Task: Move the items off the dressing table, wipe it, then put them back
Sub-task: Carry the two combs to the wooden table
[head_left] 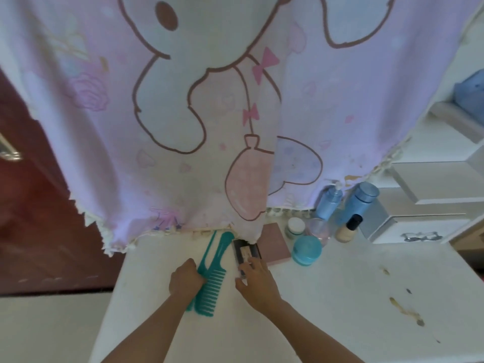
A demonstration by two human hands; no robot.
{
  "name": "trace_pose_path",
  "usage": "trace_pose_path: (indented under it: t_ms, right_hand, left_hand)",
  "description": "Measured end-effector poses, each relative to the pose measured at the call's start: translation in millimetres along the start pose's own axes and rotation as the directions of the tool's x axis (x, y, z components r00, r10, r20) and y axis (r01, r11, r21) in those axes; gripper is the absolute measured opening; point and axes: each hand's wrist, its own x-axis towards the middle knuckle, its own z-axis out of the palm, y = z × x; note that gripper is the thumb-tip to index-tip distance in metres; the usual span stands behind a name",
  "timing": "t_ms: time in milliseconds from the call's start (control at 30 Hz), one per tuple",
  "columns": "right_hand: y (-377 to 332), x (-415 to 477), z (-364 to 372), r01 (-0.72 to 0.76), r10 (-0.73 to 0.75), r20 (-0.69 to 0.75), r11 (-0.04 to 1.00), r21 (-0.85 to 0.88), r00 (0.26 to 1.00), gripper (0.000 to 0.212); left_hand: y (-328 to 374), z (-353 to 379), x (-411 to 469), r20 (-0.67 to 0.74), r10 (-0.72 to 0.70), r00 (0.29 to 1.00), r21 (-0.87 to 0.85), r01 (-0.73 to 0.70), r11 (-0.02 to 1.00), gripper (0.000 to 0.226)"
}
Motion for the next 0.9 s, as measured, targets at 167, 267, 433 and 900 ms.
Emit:
trace_pose_path:
  t_ms: [167, 267, 433, 900]
  right_hand:
    - [-22.0, 8.1, 27.9, -0.006, 0.008, 0.065, 1.0, -0.025, 0.998, 0.04]
    - [-38.9, 13.3, 40.5, -0.011, 0.016, 0.073, 0.998, -0.066, 0.997, 0.04]
    - [-59.3, 17.8, 56.2, 0.006, 0.007, 0.1, 0.992, -0.127, 0.995, 0.048]
    - [-93.9, 34.8, 64.9, -0.183, 0.205, 0.067, 0.952, -0.247, 0.976, 0.033]
  left_hand:
    - [-22.1, -13.8, -6.9, 0.012, -0.053, 0.999, 0.071, 0.052, 0.996, 0.023]
    - [-30.6, -17.7, -11.4, 0.022, -0.076, 0.997, 0.108, 0.074, 0.991, 0.024]
    - [-44.9, -26.1, -18.0, 0.052, -0.117, 0.992, 0.145, 0.108, 0.984, 0.028]
    - [-108.5, -54.4, -37.6, -0.117, -0.176, 0.977, 0.038, 0.181, 0.983, 0.027]
